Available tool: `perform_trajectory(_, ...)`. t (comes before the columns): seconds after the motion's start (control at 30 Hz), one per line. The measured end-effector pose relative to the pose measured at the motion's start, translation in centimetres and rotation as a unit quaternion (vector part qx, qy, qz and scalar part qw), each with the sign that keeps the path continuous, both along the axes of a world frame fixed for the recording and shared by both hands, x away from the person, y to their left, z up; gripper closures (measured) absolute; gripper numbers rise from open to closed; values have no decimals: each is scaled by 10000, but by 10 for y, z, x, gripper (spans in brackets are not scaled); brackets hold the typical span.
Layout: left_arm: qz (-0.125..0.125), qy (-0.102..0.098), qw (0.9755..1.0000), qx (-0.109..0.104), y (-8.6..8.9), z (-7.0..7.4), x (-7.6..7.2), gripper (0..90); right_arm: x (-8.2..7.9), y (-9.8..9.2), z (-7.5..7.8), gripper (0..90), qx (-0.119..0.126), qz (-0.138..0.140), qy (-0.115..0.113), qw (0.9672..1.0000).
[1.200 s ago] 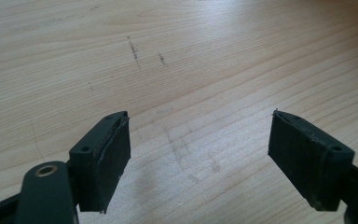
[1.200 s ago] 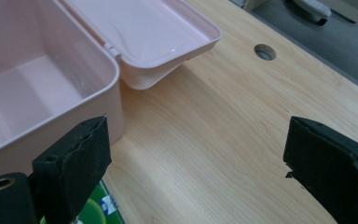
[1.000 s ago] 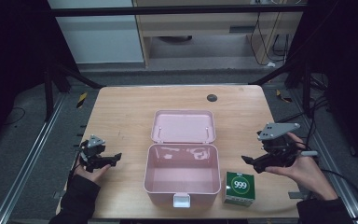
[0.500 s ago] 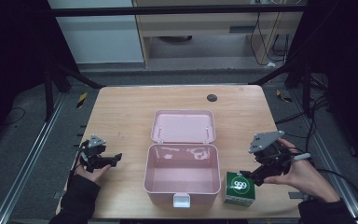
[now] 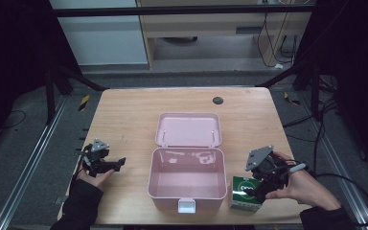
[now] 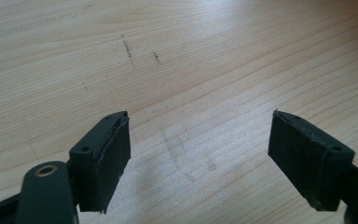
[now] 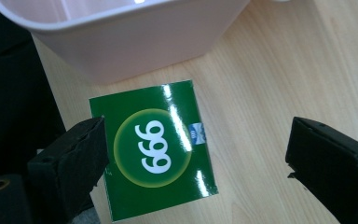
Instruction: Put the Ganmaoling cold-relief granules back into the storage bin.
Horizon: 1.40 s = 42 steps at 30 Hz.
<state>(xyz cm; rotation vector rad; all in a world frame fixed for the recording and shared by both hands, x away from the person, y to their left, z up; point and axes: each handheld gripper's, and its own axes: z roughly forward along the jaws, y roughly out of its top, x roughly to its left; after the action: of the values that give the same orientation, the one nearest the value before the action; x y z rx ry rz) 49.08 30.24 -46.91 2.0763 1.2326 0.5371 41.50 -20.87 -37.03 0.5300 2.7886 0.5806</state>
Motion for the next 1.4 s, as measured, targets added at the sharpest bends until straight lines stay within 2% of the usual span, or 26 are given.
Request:
perform_trajectory(0.67, -9, -10, 10000, 9, 0, 0, 0, 202, -3, 10, -34, 46, -184, 228, 403, 9988)
perform_trajectory(1.03, -16, -6, 10000, 12, 0, 0, 0, 202, -2, 14, -52, 46, -284, 287, 482, 9980)
perform_trajectory(1.4, -29, -17, 10000, 10, 0, 0, 0, 202, 2, 20, -60, 61, -430, 482, 529, 9965)
